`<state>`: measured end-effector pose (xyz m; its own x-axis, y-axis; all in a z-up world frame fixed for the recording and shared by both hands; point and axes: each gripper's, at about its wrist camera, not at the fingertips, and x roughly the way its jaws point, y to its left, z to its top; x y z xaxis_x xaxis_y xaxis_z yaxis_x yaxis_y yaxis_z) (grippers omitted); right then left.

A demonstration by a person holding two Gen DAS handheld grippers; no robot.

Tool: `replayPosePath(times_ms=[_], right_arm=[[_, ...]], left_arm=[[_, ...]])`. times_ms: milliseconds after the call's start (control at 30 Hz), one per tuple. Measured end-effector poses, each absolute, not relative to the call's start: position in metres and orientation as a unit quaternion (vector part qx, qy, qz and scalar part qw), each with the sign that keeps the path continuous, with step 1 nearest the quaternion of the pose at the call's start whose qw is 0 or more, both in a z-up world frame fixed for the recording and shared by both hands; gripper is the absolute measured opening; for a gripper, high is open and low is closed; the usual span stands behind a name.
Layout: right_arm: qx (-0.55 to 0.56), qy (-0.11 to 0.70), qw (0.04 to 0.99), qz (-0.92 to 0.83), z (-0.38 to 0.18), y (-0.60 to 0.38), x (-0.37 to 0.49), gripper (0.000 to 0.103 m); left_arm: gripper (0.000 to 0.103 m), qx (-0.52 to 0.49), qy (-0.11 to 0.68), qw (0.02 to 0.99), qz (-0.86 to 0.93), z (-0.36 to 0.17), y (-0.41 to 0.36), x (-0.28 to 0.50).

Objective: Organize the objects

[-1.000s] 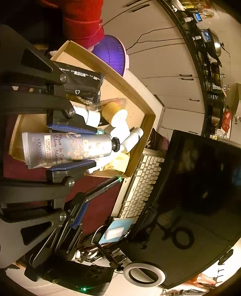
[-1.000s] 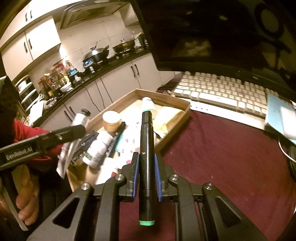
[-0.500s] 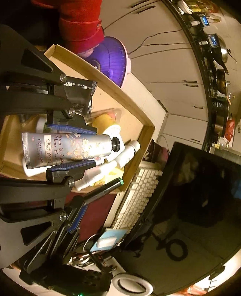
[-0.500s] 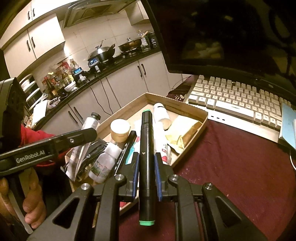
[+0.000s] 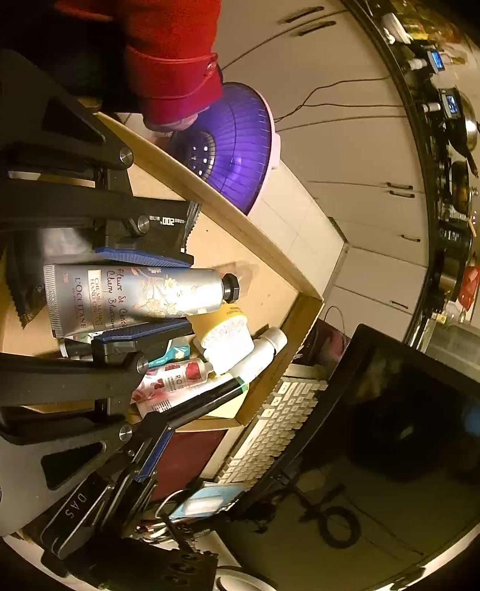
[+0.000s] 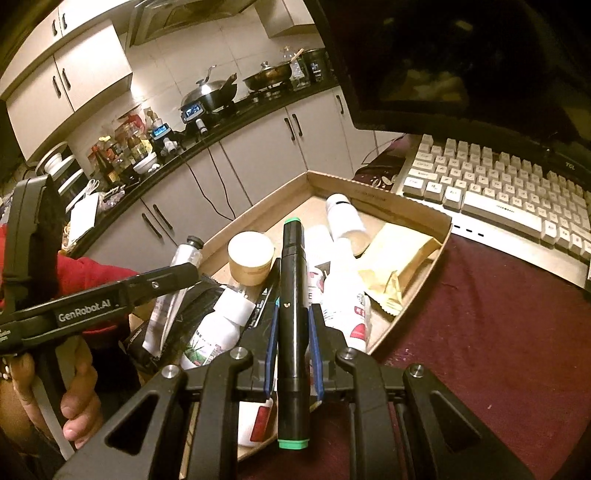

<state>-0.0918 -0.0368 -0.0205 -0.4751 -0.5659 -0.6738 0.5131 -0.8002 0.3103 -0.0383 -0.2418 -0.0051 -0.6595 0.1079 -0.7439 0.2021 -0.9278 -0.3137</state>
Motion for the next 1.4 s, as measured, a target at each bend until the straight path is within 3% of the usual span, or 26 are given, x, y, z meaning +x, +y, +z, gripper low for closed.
replayPosePath(times_ms=[867,1033,1067,1167,1233,1300,1367,1400], right_arm=[[0.413,-0.014,0.301,-0.86,-0.035,-0.06,-0.11,0.015],[0.414,-0.01,0.297,-0.86,-0.035,-0.062,-0.108,0.016],[0.417,-0.011,0.299,-0.858,-0.035,-0.062,-0.108,0.016],[0.423,-0.016,0.304,-0.853,-0.034,-0.059,-0.104,0.017],[0.421,-0.019,0.302,-0.855,-0.031,-0.055,-0.099,0.025],[0.408,-0.019,0.307,-0.859,-0.025,-0.05,-0.089,0.051],[0.402,-0.025,0.302,-0.864,-0.021,-0.045,-0.081,0.062],[0.4,-0.026,0.302,-0.865,-0.019,-0.043,-0.076,0.062]], left_arm=[[0.028,0.453,0.156,0.09,-0.873,-0.035,-0.255,-0.082],[0.028,0.445,0.12,0.11,-0.881,-0.03,-0.245,-0.075],[0.033,0.438,0.106,0.117,-0.885,-0.026,-0.242,-0.072],[0.062,0.419,0.088,0.128,-0.895,-0.017,-0.234,-0.059],[0.063,0.41,0.076,0.131,-0.899,-0.011,-0.227,-0.05],[0.068,0.406,0.049,0.14,-0.902,-0.005,-0.217,-0.042],[0.073,0.402,0.019,0.149,-0.903,-0.002,-0.204,-0.035],[0.073,0.401,0.005,0.151,-0.903,-0.001,-0.197,-0.032]])
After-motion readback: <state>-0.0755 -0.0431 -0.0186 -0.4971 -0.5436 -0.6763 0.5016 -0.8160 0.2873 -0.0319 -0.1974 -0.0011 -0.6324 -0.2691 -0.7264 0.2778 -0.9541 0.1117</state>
